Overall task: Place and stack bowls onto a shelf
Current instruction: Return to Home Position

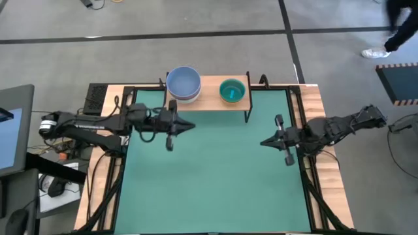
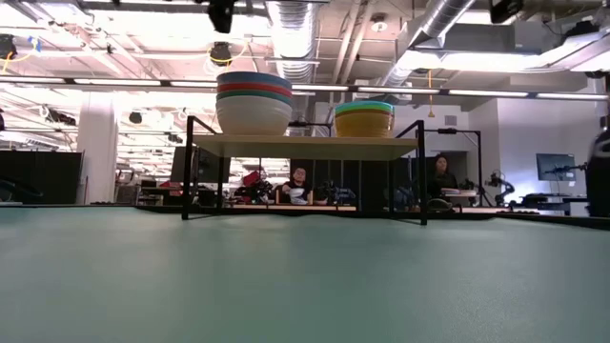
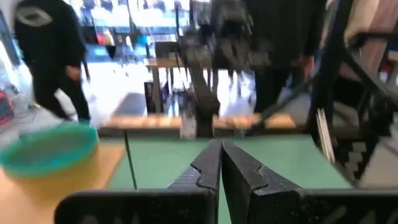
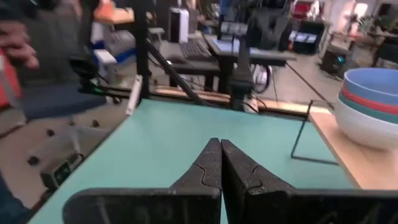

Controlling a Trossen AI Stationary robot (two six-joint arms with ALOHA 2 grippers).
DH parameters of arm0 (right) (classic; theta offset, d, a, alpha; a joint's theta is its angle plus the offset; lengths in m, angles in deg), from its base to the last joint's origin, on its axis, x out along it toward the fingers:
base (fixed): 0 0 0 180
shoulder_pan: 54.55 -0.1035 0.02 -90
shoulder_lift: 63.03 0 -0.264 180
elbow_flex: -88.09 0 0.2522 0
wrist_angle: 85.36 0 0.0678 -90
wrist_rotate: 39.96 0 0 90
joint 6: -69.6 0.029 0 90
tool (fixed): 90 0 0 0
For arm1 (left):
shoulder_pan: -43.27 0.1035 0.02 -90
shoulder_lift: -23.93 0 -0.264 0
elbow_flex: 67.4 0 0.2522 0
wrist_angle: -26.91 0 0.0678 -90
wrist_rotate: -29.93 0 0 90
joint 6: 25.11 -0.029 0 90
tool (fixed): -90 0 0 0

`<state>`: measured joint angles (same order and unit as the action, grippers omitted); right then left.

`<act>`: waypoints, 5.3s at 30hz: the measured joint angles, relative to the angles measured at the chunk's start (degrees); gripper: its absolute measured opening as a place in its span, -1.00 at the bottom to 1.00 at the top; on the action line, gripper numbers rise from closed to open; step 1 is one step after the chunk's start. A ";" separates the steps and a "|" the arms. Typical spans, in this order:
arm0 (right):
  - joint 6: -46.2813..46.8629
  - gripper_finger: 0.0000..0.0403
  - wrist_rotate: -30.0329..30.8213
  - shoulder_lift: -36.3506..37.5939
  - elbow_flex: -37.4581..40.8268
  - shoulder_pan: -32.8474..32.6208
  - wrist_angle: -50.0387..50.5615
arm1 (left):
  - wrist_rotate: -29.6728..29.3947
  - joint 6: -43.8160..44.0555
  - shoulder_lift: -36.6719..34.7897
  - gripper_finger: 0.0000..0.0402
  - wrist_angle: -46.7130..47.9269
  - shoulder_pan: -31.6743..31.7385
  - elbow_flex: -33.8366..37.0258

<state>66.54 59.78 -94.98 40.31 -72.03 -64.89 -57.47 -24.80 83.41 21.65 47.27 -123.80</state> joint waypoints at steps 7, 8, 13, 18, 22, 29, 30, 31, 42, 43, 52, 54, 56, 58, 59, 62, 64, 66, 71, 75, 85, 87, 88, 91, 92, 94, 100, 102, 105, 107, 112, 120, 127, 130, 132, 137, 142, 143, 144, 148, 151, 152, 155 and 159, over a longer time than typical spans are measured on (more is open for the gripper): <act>1.42 -0.91 -10.89 9.51 5.05 7.13 0.23 | -2.46 -0.64 -7.49 -1.00 2.38 -5.45 5.90; 1.48 -0.91 -11.54 10.81 5.84 8.01 -0.01 | -3.52 -1.21 -8.66 -1.00 2.08 -5.99 6.96; 3.16 -0.91 -12.74 17.57 9.93 10.85 -0.46 | -8.09 -1.23 -16.27 -1.00 1.14 -7.06 14.54; 6.56 -0.91 -12.92 23.45 15.38 11.22 -4.55 | -6.16 -1.00 -22.63 -1.00 1.40 -7.05 21.00; 8.35 -0.91 -12.90 27.53 19.06 11.22 -6.23 | -6.03 -0.65 -27.54 -1.00 1.27 -7.05 24.37; 9.11 -0.91 -12.88 31.84 23.21 11.26 -7.13 | -7.51 -0.52 -37.85 -1.00 1.90 -7.03 29.73; 9.11 -0.91 -12.88 31.82 23.23 11.26 -6.59 | -7.79 -0.52 -39.23 -1.00 2.11 -7.03 30.50; 9.09 -0.91 -12.88 31.78 23.21 11.26 -6.85 | -8.02 -0.52 -40.54 -1.00 2.16 -7.03 31.12; 9.68 -0.90 -12.81 31.82 24.55 11.26 -10.05 | -7.87 -0.57 -51.85 -1.00 12.88 -7.03 32.77; 10.01 -0.90 -12.81 31.82 24.82 11.26 -10.59 | -7.85 -0.56 -52.69 -1.00 13.99 -7.03 32.77; 10.78 -0.90 -12.68 31.82 27.21 11.26 -12.04 | -7.83 -1.94 -59.02 -1.00 20.26 -7.03 32.77; 11.35 -0.90 -12.63 31.80 29.35 11.26 -16.53 | -7.90 -2.20 -59.50 -1.00 20.92 -7.03 32.77; 12.68 -0.90 -12.59 31.80 31.33 11.28 -21.22 | -7.71 -2.68 -59.38 -1.00 21.46 -7.01 32.77; 13.78 -0.90 -12.59 31.84 33.01 11.28 -23.62 | -7.44 -2.82 -59.27 -1.00 22.13 -7.03 32.79; 13.78 -0.90 -12.59 31.81 33.39 11.28 -23.07 | -7.54 -2.80 -59.29 -1.00 22.79 -7.03 32.78; 13.58 -0.90 -12.24 31.70 33.40 11.33 -22.25 | -7.64 -2.79 -59.27 -1.00 23.71 -7.02 32.79; 13.13 -0.90 -12.00 31.70 33.40 11.73 -21.44 | -7.63 -2.77 -59.31 -1.00 24.02 -7.01 32.79; 12.18 -0.90 -11.98 31.84 33.40 12.21 -21.84 | -7.56 -2.62 -59.29 -1.00 24.56 -7.03 32.79; 12.02 -0.90 -11.92 31.80 33.40 14.07 -19.40 | -6.92 -2.62 -59.29 -1.00 24.34 -7.03 33.06; 12.25 -0.90 -12.21 31.80 33.40 15.53 -19.29 | -6.58 -1.67 -59.27 -1.00 21.71 -7.03 35.82; 12.23 -0.90 -12.60 31.80 33.40 16.94 -18.87 | -5.96 -2.31 -59.27 -1.00 15.40 -7.02 39.30; 12.21 -0.90 -12.62 31.80 33.40 16.94 -18.73 | -5.97 -3.40 -59.27 -1.00 15.37 -7.03 39.30; 12.21 -0.90 -12.63 31.80 33.40 16.94 -18.70 | -5.99 -4.15 -59.27 -1.00 15.24 -7.03 39.30; 12.19 -0.90 -12.64 31.80 33.40 16.94 -18.52 | -5.99 -5.22 -59.27 -1.00 14.79 -7.03 39.30; 12.14 -0.90 -12.65 31.80 33.40 16.94 -18.35 | -5.97 -5.19 -59.27 -1.00 14.79 -7.01 39.30; 12.06 -0.90 -12.71 31.80 33.40 16.91 -17.83 | -5.97 -5.22 -59.27 -1.00 14.98 -7.03 39.30; 12.05 -0.90 -13.04 31.82 33.40 15.30 -16.88 | -5.03 -3.14 -59.05 -1.00 12.63 -7.03 41.99; 12.04 -0.90 -13.05 31.81 33.40 14.52 -16.90 | -4.93 -2.67 -59.05 -1.00 14.25 -7.03 42.01; 11.64 -0.90 -13.05 31.82 33.40 13.66 -16.56 | -4.47 -2.97 -59.26 -1.00 14.15 -7.03 42.01; 10.61 -0.89 -13.05 31.82 33.40 13.33 -14.79 | -4.07 -3.07 -59.27 -1.00 13.94 -7.03 42.04; 10.10 -0.87 -12.80 31.80 33.40 13.49 -9.51 | -2.83 -3.09 -59.21 -1.00 17.62 -7.03 42.06; 10.02 -0.87 -12.62 31.82 33.40 13.49 -9.17 | -2.91 -0.66 -57.27 -1.00 17.42 -7.03 42.08; 7.05 -0.85 -12.66 31.82 33.33 13.27 -7.94 | -3.18 5.92 -56.95 -1.00 17.41 -7.03 42.10; 7.04 -0.86 -12.68 31.82 33.33 13.11 -7.69 | -3.28 6.00 -56.95 -1.00 17.41 -7.03 42.12; 6.57 -0.86 -12.70 31.82 33.33 12.51 -7.58 | -3.28 6.00 -56.95 -1.00 17.41 -7.03 42.15; 6.03 -0.85 -12.68 31.80 33.33 11.09 -7.33 | -3.28 6.00 -56.95 -1.00 17.41 -7.03 42.17; 6.03 -0.84 -12.68 31.80 33.33 11.20 -7.22 | -3.28 6.00 -56.95 -1.00 17.41 -7.03 42.17; 6.04 -0.84 -12.68 31.80 33.33 11.20 -7.22 | -3.28 6.00 -56.95 -1.00 17.41 -7.03 42.17; 6.05 -0.84 -12.68 31.80 33.35 11.20 -7.20 | -3.28 6.00 -56.95 -1.00 17.41 -7.03 42.17; 6.05 -0.84 -12.68 31.80 33.35 11.20 -7.18 | -3.27 5.99 -56.95 -1.00 17.42 -7.03 42.21; 6.05 -0.84 -12.68 31.80 33.35 11.20 -7.18 | -3.26 5.97 -56.95 -1.00 17.41 -7.03 42.21; 6.05 -0.84 -12.68 31.80 33.35 11.20 -7.18 | -3.26 5.98 -56.95 -1.00 17.41 -7.03 42.21; 6.05 -0.84 -12.68 31.80 33.37 11.20 -7.18 | -3.26 5.97 -56.95 -1.00 17.41 -7.03 42.21; 6.05 -0.84 -12.68 31.80 33.40 11.20 -7.18 | -3.26 5.97 -56.95 -1.00 17.41 -7.03 42.21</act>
<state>72.58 47.10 -63.18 73.71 -60.83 -72.06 -60.73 -18.83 26.46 39.06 40.24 -81.59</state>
